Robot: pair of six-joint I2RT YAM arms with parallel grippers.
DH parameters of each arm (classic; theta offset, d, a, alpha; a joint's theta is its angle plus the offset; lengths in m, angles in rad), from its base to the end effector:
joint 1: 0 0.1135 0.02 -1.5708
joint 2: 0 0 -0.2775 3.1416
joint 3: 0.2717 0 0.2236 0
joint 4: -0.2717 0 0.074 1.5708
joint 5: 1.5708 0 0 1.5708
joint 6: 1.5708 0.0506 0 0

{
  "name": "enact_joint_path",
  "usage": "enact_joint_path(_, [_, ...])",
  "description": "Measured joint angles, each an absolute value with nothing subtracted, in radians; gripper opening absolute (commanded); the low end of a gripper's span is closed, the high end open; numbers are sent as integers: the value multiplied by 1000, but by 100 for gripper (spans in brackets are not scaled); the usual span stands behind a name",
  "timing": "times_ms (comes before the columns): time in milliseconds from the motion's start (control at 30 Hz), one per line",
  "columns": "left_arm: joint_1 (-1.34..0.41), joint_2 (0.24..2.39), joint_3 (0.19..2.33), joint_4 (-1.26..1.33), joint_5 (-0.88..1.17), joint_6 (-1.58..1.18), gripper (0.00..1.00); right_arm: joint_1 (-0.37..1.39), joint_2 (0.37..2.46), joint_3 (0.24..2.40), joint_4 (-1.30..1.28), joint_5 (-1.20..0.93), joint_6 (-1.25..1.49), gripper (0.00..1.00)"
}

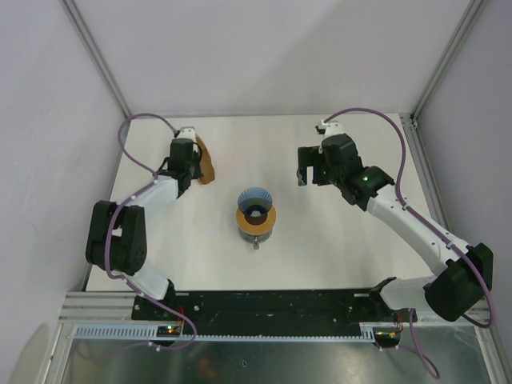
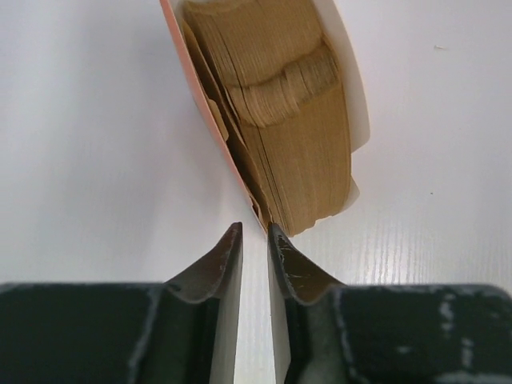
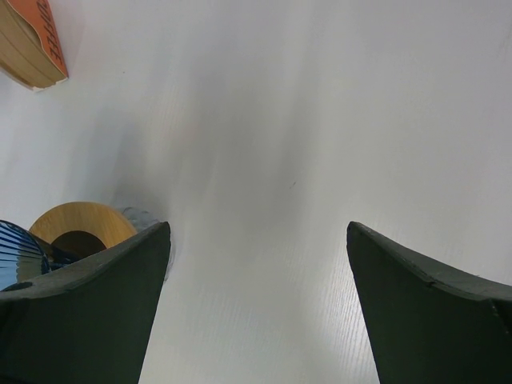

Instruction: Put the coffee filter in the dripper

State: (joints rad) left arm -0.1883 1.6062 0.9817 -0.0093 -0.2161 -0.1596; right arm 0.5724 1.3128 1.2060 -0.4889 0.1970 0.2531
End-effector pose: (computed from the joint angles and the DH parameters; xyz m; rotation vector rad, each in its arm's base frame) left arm 0.3351 -0.0528 0.2405 -0.0885 2.1861 0.0420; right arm 0.2341 0.1391 0.3492 -0.2319 2.1528 0.2642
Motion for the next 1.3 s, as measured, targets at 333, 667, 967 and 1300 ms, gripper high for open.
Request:
enact_joint_path(333, [-184, 1665, 982, -11, -224, -160, 13, 572, 1313, 1206, -489, 194, 253, 96])
enact_joint_path(667, [-183, 1668, 986, -11, -222, -159, 15, 572, 1313, 1206, -489, 194, 252, 96])
enact_joint_path(967, [-177, 1683, 1010, -10, -213, -160, 14, 572, 1313, 1206, -490, 194, 252, 96])
enact_joint_path(1300, [-170, 1710, 1019, -12, -196, -167, 12, 572, 1313, 1206, -489, 193, 249, 96])
